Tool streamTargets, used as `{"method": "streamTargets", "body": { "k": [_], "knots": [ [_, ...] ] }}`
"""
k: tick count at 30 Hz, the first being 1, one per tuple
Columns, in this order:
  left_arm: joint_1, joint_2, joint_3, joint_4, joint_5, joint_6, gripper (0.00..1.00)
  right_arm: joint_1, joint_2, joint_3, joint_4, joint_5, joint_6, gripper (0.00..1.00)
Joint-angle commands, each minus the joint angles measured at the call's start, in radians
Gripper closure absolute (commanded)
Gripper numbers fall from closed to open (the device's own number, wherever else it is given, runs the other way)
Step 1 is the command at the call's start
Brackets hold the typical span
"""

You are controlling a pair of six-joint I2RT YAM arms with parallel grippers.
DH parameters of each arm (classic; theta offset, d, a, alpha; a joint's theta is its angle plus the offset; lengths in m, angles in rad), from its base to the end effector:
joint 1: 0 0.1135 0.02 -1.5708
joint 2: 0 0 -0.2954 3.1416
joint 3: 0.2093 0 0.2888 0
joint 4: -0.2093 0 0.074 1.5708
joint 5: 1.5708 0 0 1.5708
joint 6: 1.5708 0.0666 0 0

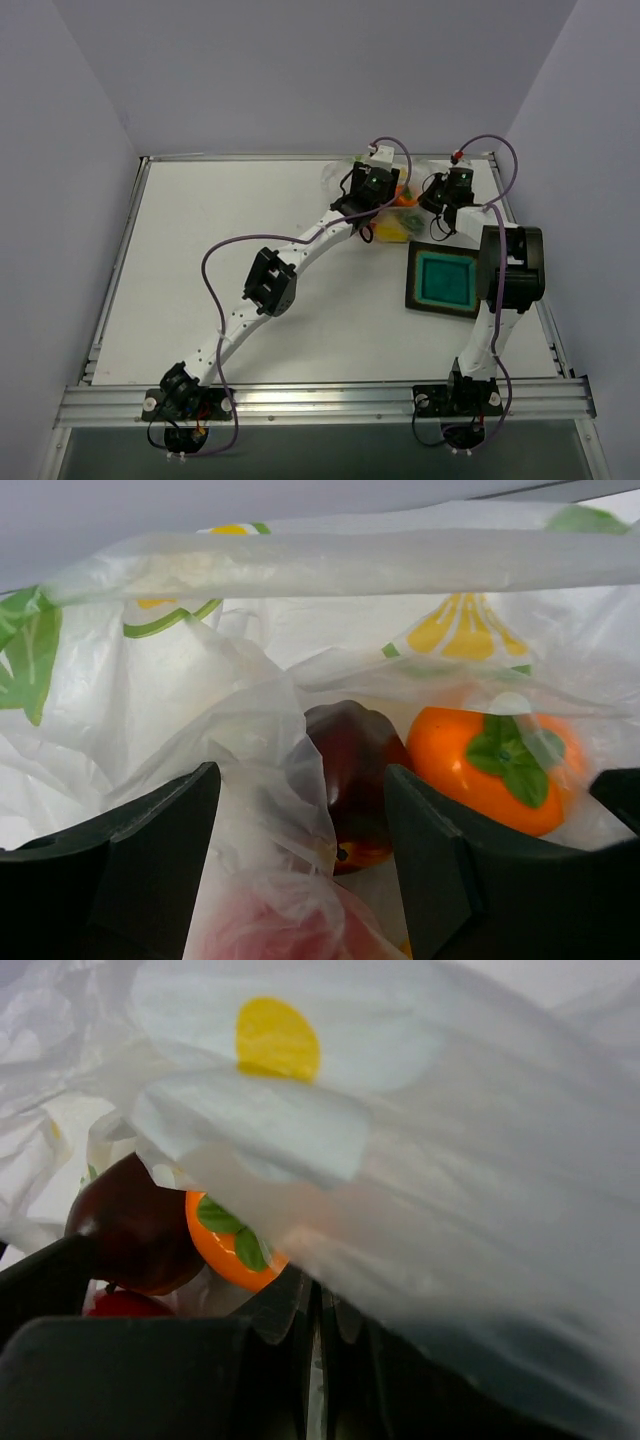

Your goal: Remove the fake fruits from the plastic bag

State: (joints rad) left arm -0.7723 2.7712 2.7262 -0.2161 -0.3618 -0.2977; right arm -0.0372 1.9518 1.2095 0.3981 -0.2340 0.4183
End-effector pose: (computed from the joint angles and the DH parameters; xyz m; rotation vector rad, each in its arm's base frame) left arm 0.5264 -0.4799 0.2325 0.1792 1.8266 -0.4256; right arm 0.5095 -0.0035 0.1941 0.2799 1.9142 0.4795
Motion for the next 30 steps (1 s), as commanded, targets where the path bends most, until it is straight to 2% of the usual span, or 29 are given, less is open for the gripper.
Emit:
{"method": "streamTargets", "body": {
  "k": [1, 3, 4, 6, 7, 11, 16, 22, 30],
  "knots": [
    [0.034, 0.014, 0.043, 0.087, -0.028, -0.012, 0.36, 0.008, -0.062, -0.022, 0.031, -0.036, -0.001, 1.0],
    [0.045, 0.021, 0.043, 0.11, -0.026, -0.015, 0.4, 0.007, -0.057, -0.024, 0.028, -0.027, -0.009, 1.0],
    [0.053, 0.024, 0.043, 0.116, -0.025, -0.017, 0.49, 0.0, -0.053, -0.022, 0.027, -0.025, -0.01, 1.0],
    [0.056, 0.019, 0.037, 0.129, -0.019, -0.015, 0.6, -0.006, -0.042, -0.018, 0.027, -0.019, -0.006, 1.0],
    [0.056, 0.004, 0.011, 0.138, -0.016, -0.014, 0.73, -0.012, -0.037, -0.013, 0.027, -0.016, -0.006, 1.0],
    [0.056, -0.08, -0.129, 0.199, 0.012, -0.009, 0.96, -0.027, -0.004, 0.027, 0.018, 0.013, -0.004, 1.0],
    [0.057, -0.215, -0.281, 0.307, 0.069, -0.018, 0.98, -0.033, 0.038, 0.106, -0.007, 0.096, -0.018, 1.0],
    [0.105, -0.346, -0.471, 0.397, 0.193, -0.104, 0.98, -0.081, 0.088, 0.214, -0.042, 0.147, -0.038, 1.0],
    [0.154, -0.41, -0.628, 0.458, 0.25, -0.162, 0.98, -0.095, 0.2, 0.39, -0.117, 0.156, -0.072, 1.0]
  ]
}}
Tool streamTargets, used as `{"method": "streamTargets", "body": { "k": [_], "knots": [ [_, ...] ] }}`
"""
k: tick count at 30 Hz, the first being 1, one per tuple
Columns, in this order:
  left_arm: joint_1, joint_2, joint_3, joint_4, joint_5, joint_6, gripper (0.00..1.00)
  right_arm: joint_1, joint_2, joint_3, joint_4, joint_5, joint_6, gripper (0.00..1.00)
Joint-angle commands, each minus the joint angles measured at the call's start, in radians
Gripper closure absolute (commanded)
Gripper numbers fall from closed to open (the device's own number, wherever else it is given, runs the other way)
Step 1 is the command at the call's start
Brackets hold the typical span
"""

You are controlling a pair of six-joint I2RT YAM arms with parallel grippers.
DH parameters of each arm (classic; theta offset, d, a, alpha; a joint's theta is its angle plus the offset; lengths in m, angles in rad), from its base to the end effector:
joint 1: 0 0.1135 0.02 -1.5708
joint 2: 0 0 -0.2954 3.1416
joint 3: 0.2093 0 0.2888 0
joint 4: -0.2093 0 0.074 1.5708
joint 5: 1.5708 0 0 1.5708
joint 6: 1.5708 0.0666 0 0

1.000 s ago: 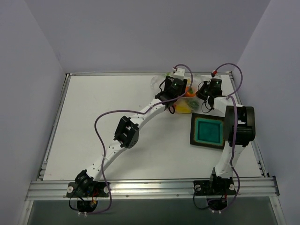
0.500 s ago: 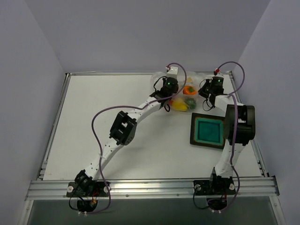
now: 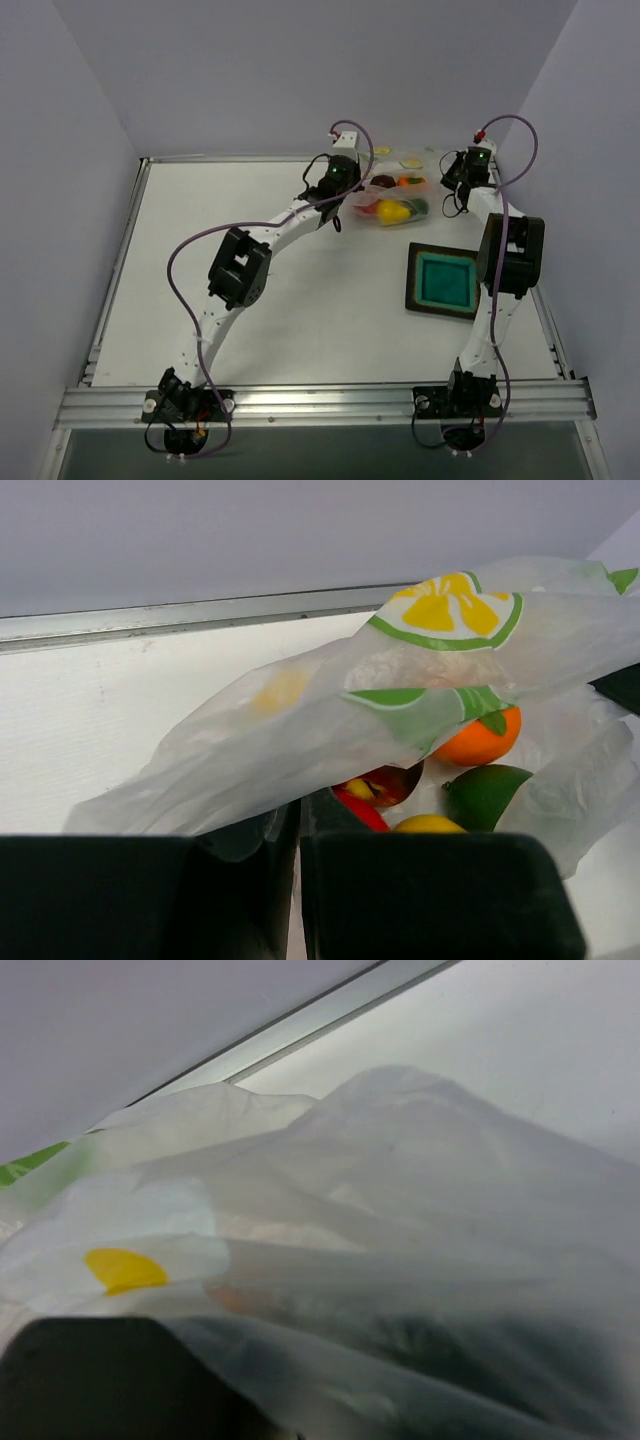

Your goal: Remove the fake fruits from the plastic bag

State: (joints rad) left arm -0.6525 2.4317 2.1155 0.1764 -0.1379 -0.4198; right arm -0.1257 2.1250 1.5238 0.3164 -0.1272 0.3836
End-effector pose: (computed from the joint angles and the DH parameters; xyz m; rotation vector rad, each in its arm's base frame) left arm 0.5378 -0.3994 0.2557 0.0990 1.7537 -0.6744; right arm 0.5733 -0.0639 0.2150 0.3830 1.8239 0.2969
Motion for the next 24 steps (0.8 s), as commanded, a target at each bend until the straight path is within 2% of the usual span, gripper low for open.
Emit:
{"method": "streamTargets", "body": {
  "k": [1, 10, 15, 16, 17, 19, 20, 23, 24],
  "knots": [
    [0.039, -0.069, -0.035, 0.067, 0.03, -0.046, 0.98, -0.008, 0.036, 0.091, -0.043, 0.058, -0.049, 1.0],
    [0.062, -0.06, -0.152, 0.138, 0.118, -0.154, 0.98, -0.026, 0.173, 0.251, -0.126, 0.09, -0.081, 1.0],
    [0.056, -0.04, -0.177, 0.167, 0.138, -0.197, 0.98, -0.023, 0.142, 0.237, -0.135, 0.049, -0.08, 0.99],
    [0.054, -0.039, -0.175, 0.169, 0.138, -0.206, 0.98, -0.022, 0.112, 0.219, -0.134, 0.04, -0.08, 0.95],
    [0.054, -0.04, -0.173, 0.173, 0.162, -0.211, 0.98, -0.022, 0.093, 0.205, -0.135, 0.019, -0.074, 0.81],
    [0.048, -0.049, -0.175, 0.176, 0.164, -0.217, 0.98, -0.022, 0.034, 0.156, -0.132, 0.002, -0.065, 0.63],
    [0.047, -0.056, -0.178, 0.182, 0.162, -0.221, 0.98, -0.022, 0.014, 0.138, -0.132, -0.018, -0.055, 0.45],
    [0.04, -0.075, -0.193, 0.201, 0.166, -0.243, 0.98, -0.012, -0.065, 0.061, -0.132, -0.029, -0.046, 0.27],
    [0.039, -0.083, -0.203, 0.205, 0.166, -0.247, 0.98, -0.009, -0.08, 0.041, -0.131, -0.034, -0.04, 0.26]
  ]
}}
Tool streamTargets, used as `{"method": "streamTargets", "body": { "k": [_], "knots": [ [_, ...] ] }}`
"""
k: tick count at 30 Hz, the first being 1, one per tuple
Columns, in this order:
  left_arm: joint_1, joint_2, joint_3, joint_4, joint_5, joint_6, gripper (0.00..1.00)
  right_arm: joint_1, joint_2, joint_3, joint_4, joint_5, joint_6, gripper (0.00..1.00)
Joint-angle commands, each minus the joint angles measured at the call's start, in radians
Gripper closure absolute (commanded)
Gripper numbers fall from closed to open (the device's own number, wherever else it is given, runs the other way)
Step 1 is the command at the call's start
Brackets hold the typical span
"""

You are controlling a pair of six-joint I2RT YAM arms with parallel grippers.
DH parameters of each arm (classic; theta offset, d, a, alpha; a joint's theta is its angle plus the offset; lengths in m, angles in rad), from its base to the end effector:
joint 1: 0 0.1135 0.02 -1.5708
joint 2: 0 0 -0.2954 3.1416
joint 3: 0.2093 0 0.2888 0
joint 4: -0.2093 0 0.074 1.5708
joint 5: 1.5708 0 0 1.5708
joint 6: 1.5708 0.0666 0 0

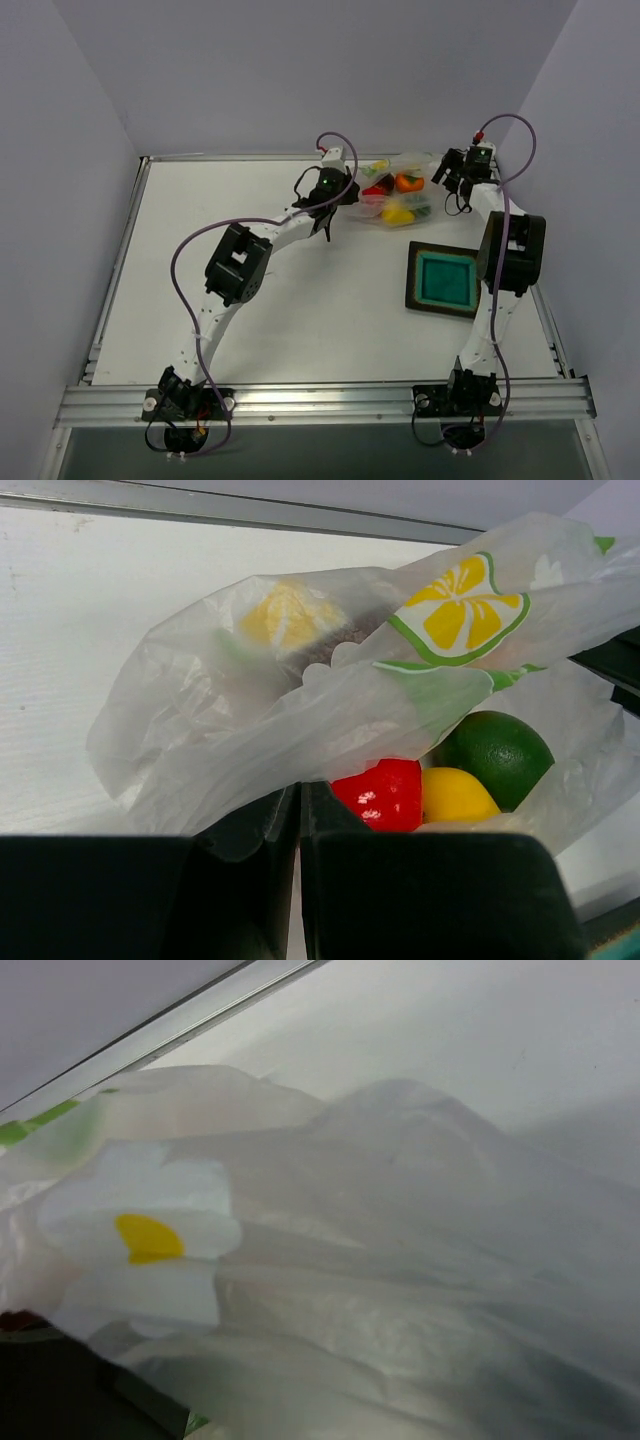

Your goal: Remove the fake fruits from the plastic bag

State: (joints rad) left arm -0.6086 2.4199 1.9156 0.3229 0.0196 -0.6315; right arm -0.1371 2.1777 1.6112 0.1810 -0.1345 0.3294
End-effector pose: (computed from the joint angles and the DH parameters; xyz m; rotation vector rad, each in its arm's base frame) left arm 0.5378 -0.3763 0.1993 -0.0061 1.8446 -0.9078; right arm 0.5845 -0.0716 0.2025 0.3665 1.9269 0.2580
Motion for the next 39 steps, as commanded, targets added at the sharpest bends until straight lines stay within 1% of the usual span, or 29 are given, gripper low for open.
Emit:
{"method": "streamTargets", "body": {
  "k": [1, 2, 4, 5, 7, 9, 11, 18, 19, 21, 22, 23, 25, 26, 27, 28, 30, 31, 32, 34, 35, 36, 37, 38, 39],
  "knots": [
    [-0.01, -0.074, -0.004, 0.061, 0.008, -0.043, 0.98, 0.013, -0.171, -0.071, 0.017, -0.03, 0.017, 0.25],
    [-0.01, -0.076, -0.006, 0.062, 0.008, -0.048, 0.98, 0.017, -0.188, -0.118, 0.023, -0.03, 0.02, 0.25],
    [-0.014, -0.081, -0.01, 0.067, 0.008, -0.066, 0.98, 0.037, -0.234, -0.161, 0.041, -0.024, 0.025, 0.24],
    [-0.014, -0.082, -0.015, 0.07, 0.008, -0.073, 0.98, 0.045, -0.249, -0.196, 0.046, -0.017, 0.025, 0.2],
    [-0.016, -0.087, -0.026, 0.08, 0.003, -0.091, 0.98, 0.059, -0.283, -0.22, 0.054, -0.007, 0.031, 0.18],
    [-0.02, -0.094, -0.035, 0.09, 0.003, -0.103, 0.98, 0.07, -0.309, -0.246, 0.054, 0.003, 0.027, 0.11],
    [-0.023, -0.102, -0.049, 0.1, -0.001, -0.106, 0.98, 0.077, -0.321, -0.258, 0.054, 0.01, 0.02, 0.07],
    [-0.029, -0.119, -0.087, 0.145, -0.007, -0.151, 0.98, 0.083, -0.392, -0.3, 0.052, 0.016, -0.007, 0.06],
    [-0.031, -0.122, -0.092, 0.151, -0.01, -0.161, 0.98, 0.076, -0.403, -0.306, 0.051, 0.018, -0.012, 0.01],
    [-0.034, -0.134, -0.111, 0.16, -0.01, -0.169, 0.98, 0.05, -0.442, -0.307, 0.048, -0.014, -0.012, 0.0],
    [-0.036, -0.137, -0.119, 0.172, -0.036, -0.174, 0.98, 0.044, -0.455, -0.304, 0.048, -0.042, -0.015, 0.0],
    [-0.036, -0.142, -0.124, 0.177, -0.04, -0.175, 0.98, 0.044, -0.467, -0.303, 0.049, -0.089, -0.016, 0.0],
    [-0.037, -0.142, -0.138, 0.189, -0.04, -0.191, 0.98, 0.057, -0.495, -0.301, 0.038, -0.123, -0.018, 0.0],
    [-0.036, -0.145, -0.142, 0.196, -0.038, -0.194, 0.98, 0.066, -0.502, -0.304, 0.034, -0.135, -0.024, 0.01],
    [-0.036, -0.145, -0.147, 0.199, -0.035, -0.197, 0.98, 0.077, -0.513, -0.307, 0.026, -0.143, -0.035, 0.04],
    [-0.036, -0.145, -0.154, 0.209, -0.024, -0.198, 0.98, 0.103, -0.516, -0.321, 0.026, -0.14, -0.036, 0.14],
    [-0.036, -0.145, -0.162, 0.212, -0.02, -0.198, 0.98, 0.131, -0.51, -0.327, 0.017, -0.14, -0.047, 0.22],
    [-0.036, -0.147, -0.171, 0.217, -0.02, -0.195, 0.98, 0.16, -0.506, -0.329, 0.011, -0.137, -0.052, 0.35],
    [-0.036, -0.151, -0.178, 0.22, -0.02, -0.194, 0.98, 0.169, -0.503, -0.332, 0.009, -0.134, -0.053, 0.41],
    [-0.036, -0.159, -0.191, 0.226, -0.02, -0.185, 0.98, 0.174, -0.506, -0.352, 0.023, -0.111, -0.04, 0.43],
    [-0.034, -0.165, -0.2, 0.228, 0.005, -0.183, 0.98, 0.171, -0.51, -0.359, 0.034, -0.088, -0.033, 0.4],
    [-0.036, -0.166, -0.204, 0.231, 0.006, -0.181, 0.98, 0.165, -0.513, -0.376, 0.075, -0.071, -0.026, 0.33],
    [-0.036, -0.168, -0.204, 0.231, 0.008, -0.181, 0.98, 0.153, -0.506, -0.385, 0.11, -0.071, -0.015, 0.19],
    [-0.034, -0.166, -0.201, 0.231, 0.009, -0.183, 0.98, 0.099, -0.463, -0.387, 0.144, -0.149, 0.028, 0.16],
    [-0.034, -0.166, -0.201, 0.235, 0.011, -0.189, 0.98, 0.074, -0.432, -0.338, 0.129, -0.199, 0.051, 0.15]
  ]
}}
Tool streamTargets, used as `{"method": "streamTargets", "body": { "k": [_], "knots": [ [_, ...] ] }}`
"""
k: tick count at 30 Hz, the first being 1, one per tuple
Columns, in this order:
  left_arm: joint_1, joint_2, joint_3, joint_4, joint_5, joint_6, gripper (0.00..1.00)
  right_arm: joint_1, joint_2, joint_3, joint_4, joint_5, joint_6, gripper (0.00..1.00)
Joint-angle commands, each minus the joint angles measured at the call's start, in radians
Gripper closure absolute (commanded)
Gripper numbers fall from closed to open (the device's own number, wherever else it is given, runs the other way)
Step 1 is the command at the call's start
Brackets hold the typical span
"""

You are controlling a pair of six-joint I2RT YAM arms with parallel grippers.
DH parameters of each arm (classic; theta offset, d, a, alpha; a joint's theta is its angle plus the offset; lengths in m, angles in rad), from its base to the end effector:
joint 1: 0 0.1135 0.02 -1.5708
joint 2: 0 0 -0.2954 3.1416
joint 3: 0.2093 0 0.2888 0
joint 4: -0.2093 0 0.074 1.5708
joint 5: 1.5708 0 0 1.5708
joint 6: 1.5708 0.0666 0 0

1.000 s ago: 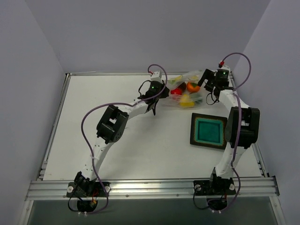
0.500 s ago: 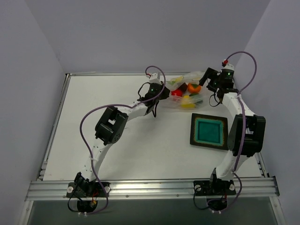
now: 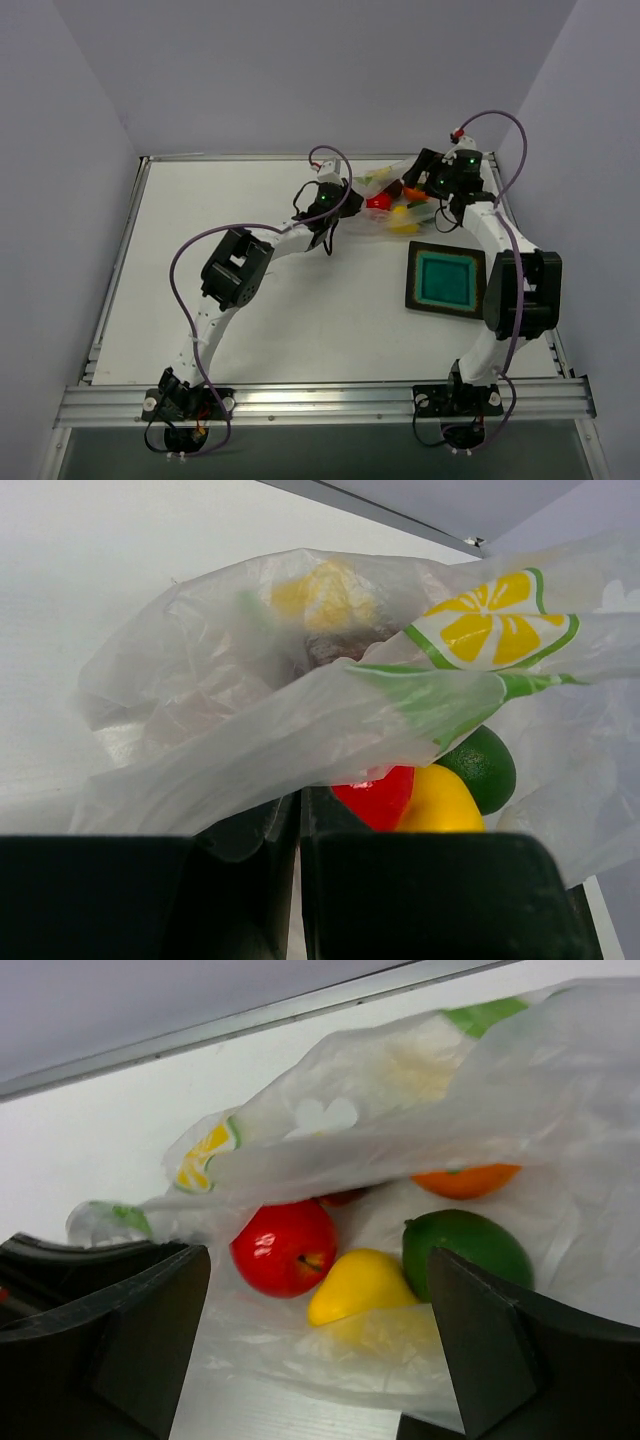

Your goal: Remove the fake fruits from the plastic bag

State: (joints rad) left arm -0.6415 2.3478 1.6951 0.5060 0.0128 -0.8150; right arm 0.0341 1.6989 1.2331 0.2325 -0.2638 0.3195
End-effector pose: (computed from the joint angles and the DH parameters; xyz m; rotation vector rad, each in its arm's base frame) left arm 0.5019 -0.3759 0.1797 -0.1496 1.8372 -1.0677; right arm 0.4708 0.0334 0.3012 0.0697 1.8215 0.4887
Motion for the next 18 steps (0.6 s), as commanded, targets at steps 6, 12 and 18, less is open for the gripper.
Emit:
{"method": "streamTargets", "body": {
  "k": [6, 12, 18],
  "knots": [
    [-0.003, -0.096, 0.008, 0.078, 0.018, -0.044, 0.98, -0.084, 0.093, 0.14, 0.065, -0.298, 0.083, 0.13],
    [0.0, -0.094, 0.02, 0.092, 0.035, -0.055, 0.98, 0.024, 0.065, 0.085, 0.019, -0.21, -0.005, 0.28],
    [0.002, -0.084, 0.04, 0.098, 0.07, -0.052, 0.98, 0.058, 0.054, -0.034, 0.108, -0.141, 0.004, 0.71]
  ]
}}
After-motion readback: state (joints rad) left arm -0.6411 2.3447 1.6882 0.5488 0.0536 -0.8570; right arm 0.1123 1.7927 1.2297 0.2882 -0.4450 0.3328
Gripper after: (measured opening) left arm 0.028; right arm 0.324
